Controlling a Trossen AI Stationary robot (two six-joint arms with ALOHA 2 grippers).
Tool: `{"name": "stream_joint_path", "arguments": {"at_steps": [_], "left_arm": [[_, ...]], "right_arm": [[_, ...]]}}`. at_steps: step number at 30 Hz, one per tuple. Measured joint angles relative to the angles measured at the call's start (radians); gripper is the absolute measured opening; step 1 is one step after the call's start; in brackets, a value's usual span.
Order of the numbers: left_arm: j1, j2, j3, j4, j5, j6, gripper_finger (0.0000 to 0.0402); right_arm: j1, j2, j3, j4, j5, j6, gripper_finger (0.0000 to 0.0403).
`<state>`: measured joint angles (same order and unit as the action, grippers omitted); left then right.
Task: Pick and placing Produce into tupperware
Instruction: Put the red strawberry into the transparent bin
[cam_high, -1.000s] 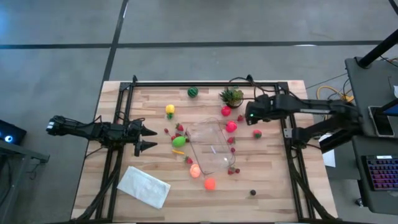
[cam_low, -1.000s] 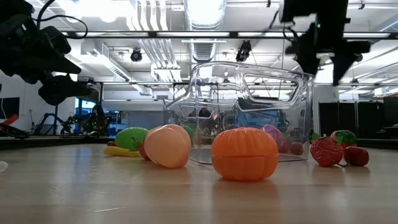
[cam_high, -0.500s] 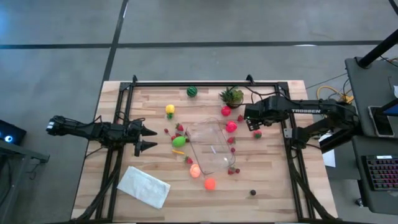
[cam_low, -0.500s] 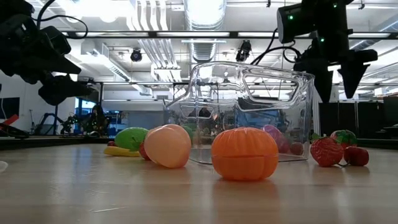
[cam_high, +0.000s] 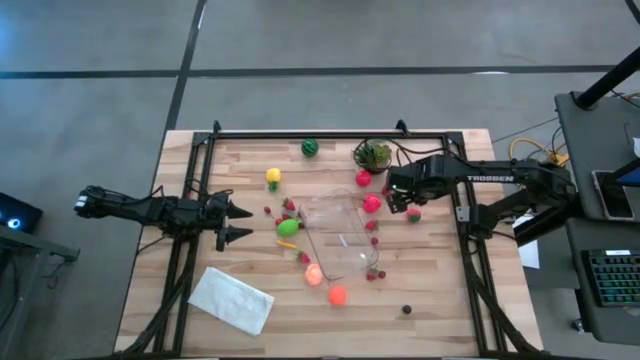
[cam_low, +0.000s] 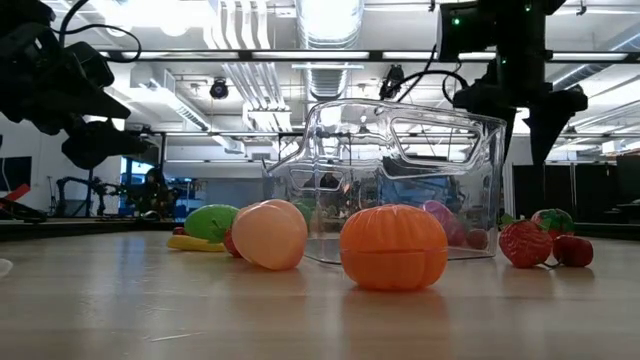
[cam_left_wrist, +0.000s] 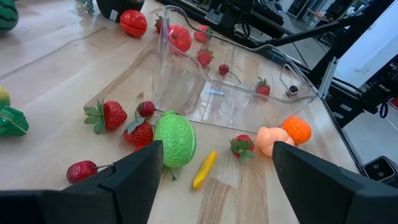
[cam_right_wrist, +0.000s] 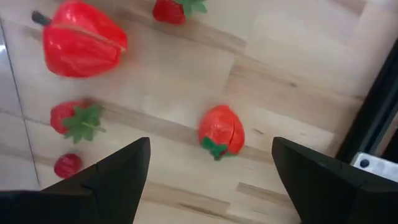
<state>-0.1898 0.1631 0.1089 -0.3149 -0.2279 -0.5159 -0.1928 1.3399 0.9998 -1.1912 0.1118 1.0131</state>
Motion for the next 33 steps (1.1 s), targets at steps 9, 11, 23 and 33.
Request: {"name": "stream_joint_path", "arguments": {"at_steps": [9, 11, 23, 33], "left_arm": [[0.000, 0.000, 0.000, 0.000, 0.000, 0.000, 0.0288], [0.000, -0.001, 0.000, 0.000, 0.000, 0.000, 0.0288], [0.000, 0.000, 0.000, 0.000, 0.000, 0.000, 0.0288], [0.000, 0.000, 0.000, 0.000, 0.000, 0.000, 0.0288]], "right_arm": [[-0.009, -0.004, -0.148, 0.015, -0.063, 0.035, 0.0329], [-0.006, -0.006, -0.180, 0.050, -0.082, 0.051, 0.0329], [0.000, -0.015, -0.276, 0.233, -0.058, 0.114, 0.0329], [0.001, -0.014, -0.381, 0.374, -0.030, 0.182, 0.0329]]}}
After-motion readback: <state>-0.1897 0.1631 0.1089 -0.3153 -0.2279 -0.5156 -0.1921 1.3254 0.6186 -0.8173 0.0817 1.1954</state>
